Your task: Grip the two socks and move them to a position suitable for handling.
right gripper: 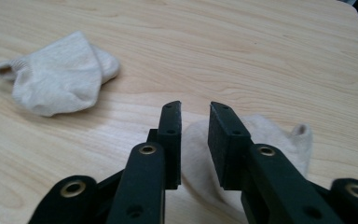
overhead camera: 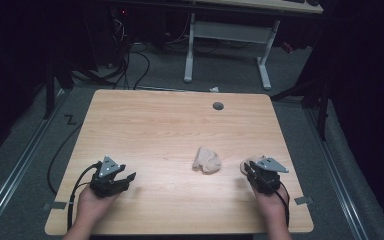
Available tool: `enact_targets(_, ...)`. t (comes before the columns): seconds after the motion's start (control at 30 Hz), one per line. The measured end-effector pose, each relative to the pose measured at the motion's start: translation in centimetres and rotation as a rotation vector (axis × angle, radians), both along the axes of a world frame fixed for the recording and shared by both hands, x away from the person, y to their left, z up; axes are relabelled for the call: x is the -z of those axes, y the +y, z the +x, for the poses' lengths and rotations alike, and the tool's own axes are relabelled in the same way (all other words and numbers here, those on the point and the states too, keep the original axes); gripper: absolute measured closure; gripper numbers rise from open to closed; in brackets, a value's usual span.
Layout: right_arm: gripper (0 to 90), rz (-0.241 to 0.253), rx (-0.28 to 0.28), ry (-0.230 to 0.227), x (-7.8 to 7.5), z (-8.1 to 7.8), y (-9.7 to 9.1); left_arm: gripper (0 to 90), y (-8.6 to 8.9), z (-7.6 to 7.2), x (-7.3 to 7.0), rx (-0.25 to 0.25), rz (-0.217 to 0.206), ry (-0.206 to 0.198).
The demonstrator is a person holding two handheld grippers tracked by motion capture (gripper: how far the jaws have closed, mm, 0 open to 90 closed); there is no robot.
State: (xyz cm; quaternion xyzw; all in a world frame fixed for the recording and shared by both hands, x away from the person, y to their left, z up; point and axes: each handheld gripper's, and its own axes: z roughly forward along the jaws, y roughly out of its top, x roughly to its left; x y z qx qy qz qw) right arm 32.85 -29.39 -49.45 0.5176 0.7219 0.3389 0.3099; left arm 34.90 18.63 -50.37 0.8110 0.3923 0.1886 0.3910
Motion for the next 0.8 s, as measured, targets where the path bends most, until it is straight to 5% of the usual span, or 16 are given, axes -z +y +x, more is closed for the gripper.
enact_targets(0.17,81.9,0.005,0.048,0.003,-0.1,0.6,-1.5,49.0,-0.1,-0.1,0.1,0.013,0.001,0.008)
enact_targets(0.3,87.4,-0.040,0.111,0.030,0.3,0.9,-2.7,50.4,-0.1,-0.1,0.0,0.022,-0.015,0.021)
enact_targets(0.53,89.7,-0.054,0.094,0.103,1.7,1.9,-2.9,49.8,-0.4,-0.2,0.2,0.033,0.003,0.022)
enact_targets(0.6,89.8,-0.056,0.095,0.160,2.7,2.4,-2.9,49.6,-0.5,-0.2,0.3,0.033,0.006,0.024)
enact_targets(0.8,89.7,-0.040,0.094,0.144,3.0,2.2,-2.9,48.5,-0.8,-0.2,0.5,0.041,0.020,0.022)
